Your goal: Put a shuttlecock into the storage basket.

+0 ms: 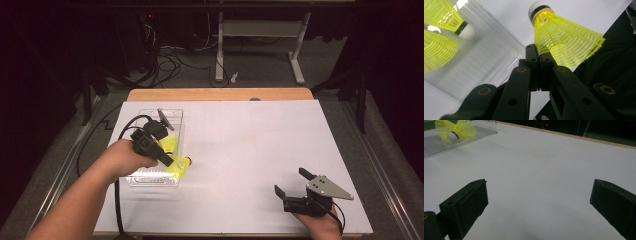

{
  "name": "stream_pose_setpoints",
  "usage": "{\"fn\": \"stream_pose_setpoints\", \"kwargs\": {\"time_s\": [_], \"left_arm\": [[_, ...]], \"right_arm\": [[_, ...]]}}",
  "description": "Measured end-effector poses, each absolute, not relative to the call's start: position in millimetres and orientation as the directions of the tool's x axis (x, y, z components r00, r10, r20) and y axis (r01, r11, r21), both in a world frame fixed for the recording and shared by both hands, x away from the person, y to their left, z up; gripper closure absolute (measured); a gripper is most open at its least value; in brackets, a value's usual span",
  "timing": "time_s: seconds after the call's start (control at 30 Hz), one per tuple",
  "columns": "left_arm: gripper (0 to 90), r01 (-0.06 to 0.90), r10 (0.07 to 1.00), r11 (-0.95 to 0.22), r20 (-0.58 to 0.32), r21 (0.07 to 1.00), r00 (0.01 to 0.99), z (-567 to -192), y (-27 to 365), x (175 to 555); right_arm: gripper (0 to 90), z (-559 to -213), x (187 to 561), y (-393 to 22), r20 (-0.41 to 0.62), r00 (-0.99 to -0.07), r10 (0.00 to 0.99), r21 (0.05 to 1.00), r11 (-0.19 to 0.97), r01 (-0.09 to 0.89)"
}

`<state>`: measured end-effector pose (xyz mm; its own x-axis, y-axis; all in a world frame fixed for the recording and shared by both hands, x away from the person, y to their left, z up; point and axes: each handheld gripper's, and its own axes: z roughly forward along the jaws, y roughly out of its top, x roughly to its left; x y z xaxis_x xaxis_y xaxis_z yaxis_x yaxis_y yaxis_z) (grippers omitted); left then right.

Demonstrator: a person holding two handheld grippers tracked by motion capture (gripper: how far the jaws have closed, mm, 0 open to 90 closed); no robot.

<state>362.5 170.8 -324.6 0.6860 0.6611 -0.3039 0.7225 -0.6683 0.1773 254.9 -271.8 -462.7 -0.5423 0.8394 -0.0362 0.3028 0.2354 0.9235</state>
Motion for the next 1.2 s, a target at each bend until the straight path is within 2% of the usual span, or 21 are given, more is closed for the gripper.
{"fn": "stream_pose_setpoints", "kwargs": {"time_s": [0.63,1.2], "left_arm": [[89.0,0.814,0.751,-0.553,-0.314,0.179,0.58,-329,233,367],[89.0,0.847,0.795,-0.51,-0.295,0.148,0.53,-334,263,371]], "right_arm": [[2.6,-463,254,-269,-0.048,-0.55,0.834,0.922,0.249,0.297],[2.5,-462,254,-269,-0.049,-0.548,0.835,0.923,0.247,0.294]]}}
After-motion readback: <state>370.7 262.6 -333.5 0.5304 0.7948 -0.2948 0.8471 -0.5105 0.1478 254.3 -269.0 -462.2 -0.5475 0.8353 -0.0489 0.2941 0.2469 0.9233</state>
